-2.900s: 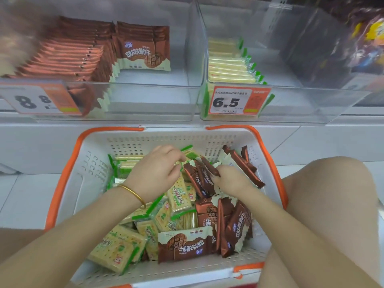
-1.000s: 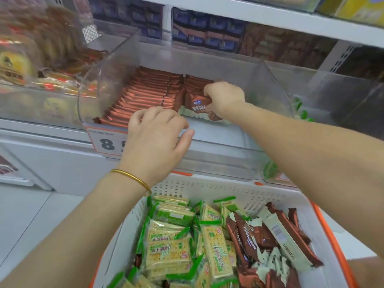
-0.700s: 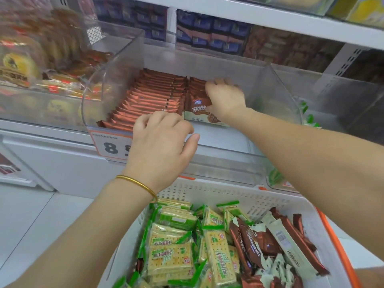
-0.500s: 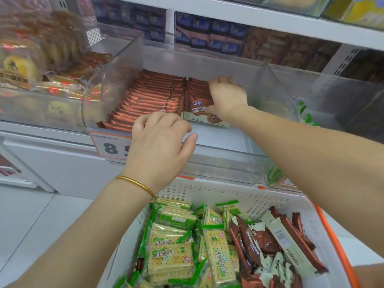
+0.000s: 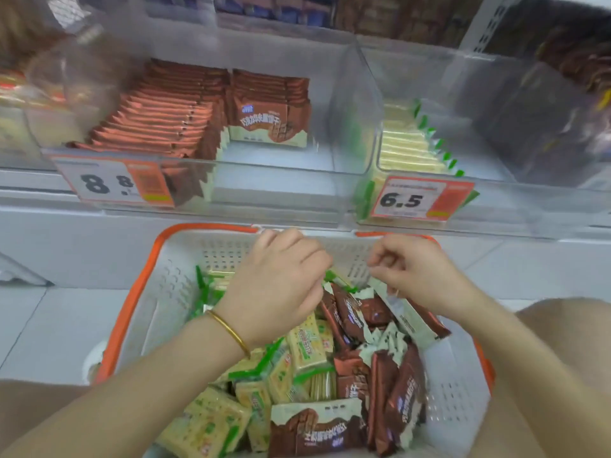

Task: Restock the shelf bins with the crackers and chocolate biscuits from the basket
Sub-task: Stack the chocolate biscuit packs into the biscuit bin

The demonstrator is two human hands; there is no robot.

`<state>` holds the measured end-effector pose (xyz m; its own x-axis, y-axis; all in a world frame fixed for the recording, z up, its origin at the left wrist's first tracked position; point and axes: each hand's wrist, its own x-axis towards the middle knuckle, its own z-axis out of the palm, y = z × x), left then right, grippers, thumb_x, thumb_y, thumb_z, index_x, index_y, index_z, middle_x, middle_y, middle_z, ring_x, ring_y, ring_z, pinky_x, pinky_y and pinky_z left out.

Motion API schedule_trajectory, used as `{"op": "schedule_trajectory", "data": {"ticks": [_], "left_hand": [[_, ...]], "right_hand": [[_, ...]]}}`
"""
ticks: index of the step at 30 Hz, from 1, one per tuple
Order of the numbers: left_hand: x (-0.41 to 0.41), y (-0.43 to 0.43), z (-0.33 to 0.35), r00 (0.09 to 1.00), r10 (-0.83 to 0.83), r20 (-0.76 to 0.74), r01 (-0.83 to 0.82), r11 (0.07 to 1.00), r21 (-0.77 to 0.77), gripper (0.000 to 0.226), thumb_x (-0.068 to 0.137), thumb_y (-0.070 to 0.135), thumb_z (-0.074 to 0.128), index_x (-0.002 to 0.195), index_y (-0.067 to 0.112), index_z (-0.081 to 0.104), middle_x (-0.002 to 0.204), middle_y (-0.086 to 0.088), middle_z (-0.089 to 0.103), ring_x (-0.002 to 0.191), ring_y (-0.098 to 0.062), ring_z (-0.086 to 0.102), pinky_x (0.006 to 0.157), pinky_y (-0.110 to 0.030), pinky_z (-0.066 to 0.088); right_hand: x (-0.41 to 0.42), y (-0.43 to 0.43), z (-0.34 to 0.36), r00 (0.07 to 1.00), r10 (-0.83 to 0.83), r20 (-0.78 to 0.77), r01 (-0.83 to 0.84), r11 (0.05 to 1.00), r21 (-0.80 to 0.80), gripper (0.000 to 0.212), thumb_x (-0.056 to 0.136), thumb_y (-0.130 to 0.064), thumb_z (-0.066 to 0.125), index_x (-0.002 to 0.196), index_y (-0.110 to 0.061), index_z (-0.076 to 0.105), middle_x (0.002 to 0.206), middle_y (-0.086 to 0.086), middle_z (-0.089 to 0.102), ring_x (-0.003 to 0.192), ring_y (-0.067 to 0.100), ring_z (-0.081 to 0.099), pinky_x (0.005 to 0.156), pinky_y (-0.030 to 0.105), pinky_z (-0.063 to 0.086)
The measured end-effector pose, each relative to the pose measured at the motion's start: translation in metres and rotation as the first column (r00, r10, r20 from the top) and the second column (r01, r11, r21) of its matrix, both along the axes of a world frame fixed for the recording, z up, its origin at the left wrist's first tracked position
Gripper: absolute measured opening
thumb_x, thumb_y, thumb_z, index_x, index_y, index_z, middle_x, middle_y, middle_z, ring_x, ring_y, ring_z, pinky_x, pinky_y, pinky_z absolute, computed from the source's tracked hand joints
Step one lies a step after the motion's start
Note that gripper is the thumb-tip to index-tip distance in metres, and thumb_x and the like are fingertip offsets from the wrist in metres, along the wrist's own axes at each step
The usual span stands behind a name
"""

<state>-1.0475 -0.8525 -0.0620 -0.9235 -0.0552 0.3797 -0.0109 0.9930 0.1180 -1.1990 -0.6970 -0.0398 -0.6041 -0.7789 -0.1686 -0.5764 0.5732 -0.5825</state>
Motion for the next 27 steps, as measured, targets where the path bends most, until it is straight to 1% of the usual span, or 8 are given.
{"op": "schedule_trajectory", "data": {"ticks": [3,8,12,17,21,24,25,27], "left_hand": [[-0.005,0.015,-0.023,0.983,-0.039,0.177,0.034,0.999,0.029,0.029,0.084,0.027,0.04,0.091,0.02,0.067,0.09,0.007,0.065,0.086,-0.02,0.058,0.071,-0.034,0.043],[-0.008,0.017,-0.032,0.965,-0.032,0.261,-0.015,0.984,0.178,0.035,0.084,0.03,0.035,0.094,0.022,0.067,0.092,0.009,0.066,0.088,-0.018,0.059,0.076,-0.034,0.049],[-0.002,0.011,-0.032,0.961,-0.016,0.278,-0.049,0.973,0.226,0.041,0.087,0.032,0.03,0.099,0.021,0.067,0.097,0.008,0.067,0.092,-0.016,0.058,0.08,-0.037,0.049],[-0.001,0.009,-0.031,0.957,-0.011,0.289,-0.058,0.972,0.228,0.029,0.09,0.025,0.041,0.102,0.02,0.067,0.099,0.007,0.066,0.095,-0.017,0.056,0.084,-0.038,0.05],[-0.004,0.01,-0.031,0.965,-0.026,0.26,-0.04,0.969,0.245,0.022,0.089,0.018,0.05,0.104,0.019,0.066,0.101,0.005,0.065,0.097,-0.018,0.055,0.084,-0.037,0.048],[-0.006,0.014,-0.026,0.962,-0.055,0.269,-0.019,0.964,0.267,0.023,0.091,0.022,0.052,0.111,0.02,0.064,0.109,0.005,0.062,0.104,-0.016,0.052,0.091,-0.038,0.047],[-0.007,0.016,-0.025,0.956,-0.069,0.286,-0.016,0.958,0.286,0.028,0.092,0.027,0.051,0.118,0.021,0.06,0.117,0.006,0.059,0.111,-0.014,0.048,0.099,-0.033,0.042],[-0.006,0.02,-0.025,0.939,-0.108,0.328,-0.006,0.945,0.328,0.045,0.092,0.041,0.052,0.133,0.025,0.046,0.133,0.01,0.046,0.125,-0.007,0.036,0.107,-0.021,0.027]], "right_hand": [[-0.025,0.023,-0.07,0.993,-0.089,-0.073,0.108,0.937,0.333,0.01,0.087,-0.007,0.058,0.089,-0.016,0.061,0.089,0.003,0.062,0.086,0.019,0.062,0.069,0.025,0.044],[-0.023,0.014,-0.106,0.946,0.0,-0.324,0.188,0.815,0.549,0.035,0.086,-0.006,0.055,0.121,-0.01,0.052,0.125,0.013,0.048,0.122,0.032,0.042,0.094,0.041,0.043],[-0.018,0.01,-0.117,0.856,-0.024,-0.516,0.342,0.775,0.532,0.049,0.082,-0.01,0.062,0.127,-0.013,0.042,0.129,0.013,0.04,0.127,0.034,0.034,0.1,0.046,0.035],[-0.026,0.017,-0.128,0.822,-0.119,-0.558,0.418,0.79,0.448,0.054,0.083,-0.011,0.064,0.128,-0.014,0.035,0.125,0.012,0.048,0.121,0.033,0.045,0.091,0.04,0.043],[-0.031,0.02,-0.121,0.849,-0.171,-0.5,0.408,0.814,0.415,0.04,0.086,-0.005,0.061,0.12,-0.01,0.041,0.119,0.014,0.052,0.113,0.033,0.05,0.074,0.038,0.045],[-0.036,0.015,-0.11,0.871,-0.296,-0.393,0.409,0.879,0.246,0.03,0.087,-0.01,0.06,0.112,-0.01,0.044,0.107,0.012,0.055,0.094,0.032,0.056,0.062,0.036,0.043],[-0.039,0.013,-0.105,0.887,-0.361,-0.287,0.418,0.892,0.171,0.03,0.087,-0.012,0.063,0.111,-0.01,0.045,0.102,0.01,0.057,0.088,0.029,0.057,0.061,0.036,0.045],[-0.038,0.007,-0.089,0.866,-0.492,0.09,0.492,0.87,0.03,0.038,0.083,-0.013,0.07,0.112,-0.006,0.047,0.1,0.008,0.062,0.085,0.026,0.063,0.065,0.039,0.054]]}}
